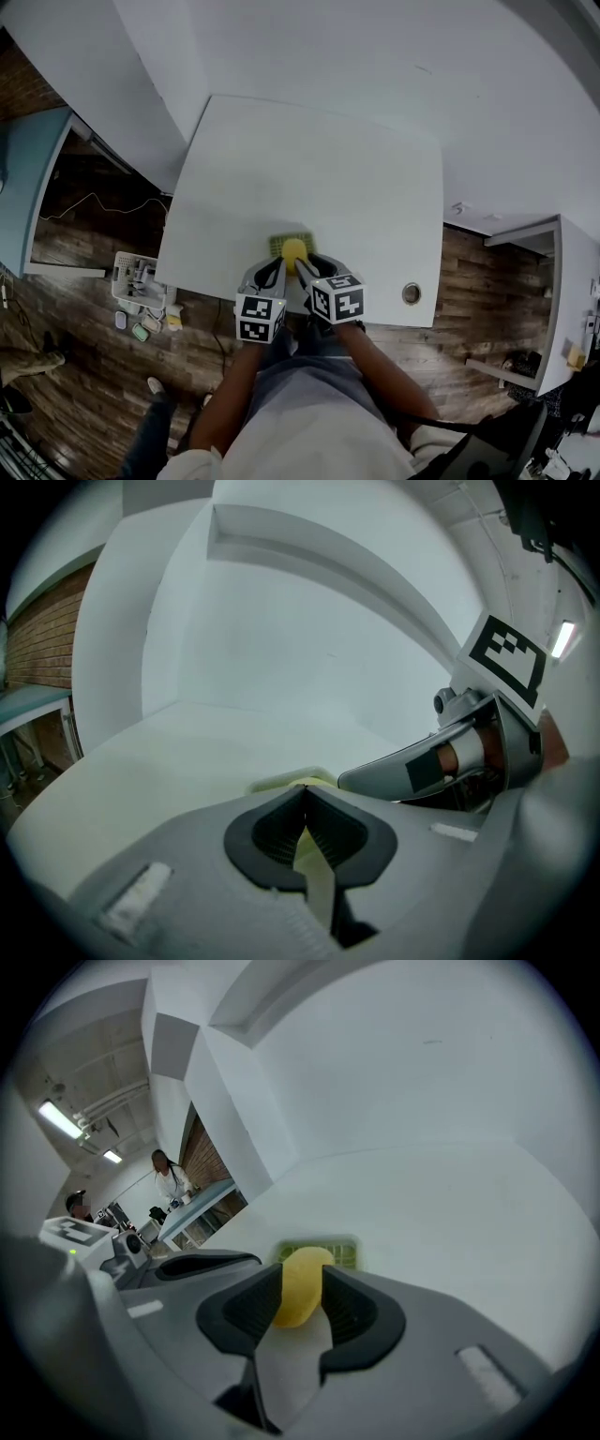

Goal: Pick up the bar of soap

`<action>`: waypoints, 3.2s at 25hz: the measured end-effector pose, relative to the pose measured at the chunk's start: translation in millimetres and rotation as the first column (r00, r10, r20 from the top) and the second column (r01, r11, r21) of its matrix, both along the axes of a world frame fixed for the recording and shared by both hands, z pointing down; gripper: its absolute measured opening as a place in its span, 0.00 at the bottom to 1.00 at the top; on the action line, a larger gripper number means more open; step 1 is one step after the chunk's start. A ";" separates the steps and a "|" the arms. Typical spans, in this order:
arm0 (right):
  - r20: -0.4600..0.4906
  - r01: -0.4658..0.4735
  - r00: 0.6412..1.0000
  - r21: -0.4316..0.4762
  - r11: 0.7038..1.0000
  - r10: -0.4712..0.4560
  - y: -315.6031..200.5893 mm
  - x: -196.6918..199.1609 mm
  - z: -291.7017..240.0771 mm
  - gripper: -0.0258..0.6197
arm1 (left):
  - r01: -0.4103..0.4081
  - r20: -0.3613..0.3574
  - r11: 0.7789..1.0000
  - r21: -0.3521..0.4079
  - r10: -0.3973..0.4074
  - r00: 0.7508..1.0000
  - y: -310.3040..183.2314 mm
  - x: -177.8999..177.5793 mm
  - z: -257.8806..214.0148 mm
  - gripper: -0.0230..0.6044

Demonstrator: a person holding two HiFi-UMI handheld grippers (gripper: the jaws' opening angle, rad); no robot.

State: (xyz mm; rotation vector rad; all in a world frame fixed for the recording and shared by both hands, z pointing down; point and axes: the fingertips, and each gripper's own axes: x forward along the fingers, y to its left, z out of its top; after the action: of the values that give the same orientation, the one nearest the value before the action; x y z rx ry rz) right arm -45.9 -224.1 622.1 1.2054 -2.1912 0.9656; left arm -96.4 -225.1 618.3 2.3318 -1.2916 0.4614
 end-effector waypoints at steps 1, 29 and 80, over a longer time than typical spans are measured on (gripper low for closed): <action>0.009 -0.009 1.000 -0.022 1.000 0.009 1.3 -0.1 2.4 0.25 | -0.002 0.003 1.000 -0.008 0.002 1.000 0.8 -0.1 2.7 0.04; 0.188 0.120 0.980 -0.334 0.935 -0.058 -26.7 -19.3 26.2 0.35 | -0.030 0.059 0.997 -0.067 0.034 0.998 0.2 -6.3 26.5 0.04; 0.236 0.011 0.971 -0.209 0.978 0.040 -7.0 -25.2 10.9 0.22 | 0.036 0.038 0.997 -0.064 -0.034 0.999 -20.2 -6.8 21.0 0.04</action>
State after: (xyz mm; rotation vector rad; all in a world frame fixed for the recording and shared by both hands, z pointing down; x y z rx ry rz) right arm -71.1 -231.0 633.1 1.0546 -2.1929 1.3735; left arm -103.2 -245.3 639.3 2.2536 -1.3124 0.5293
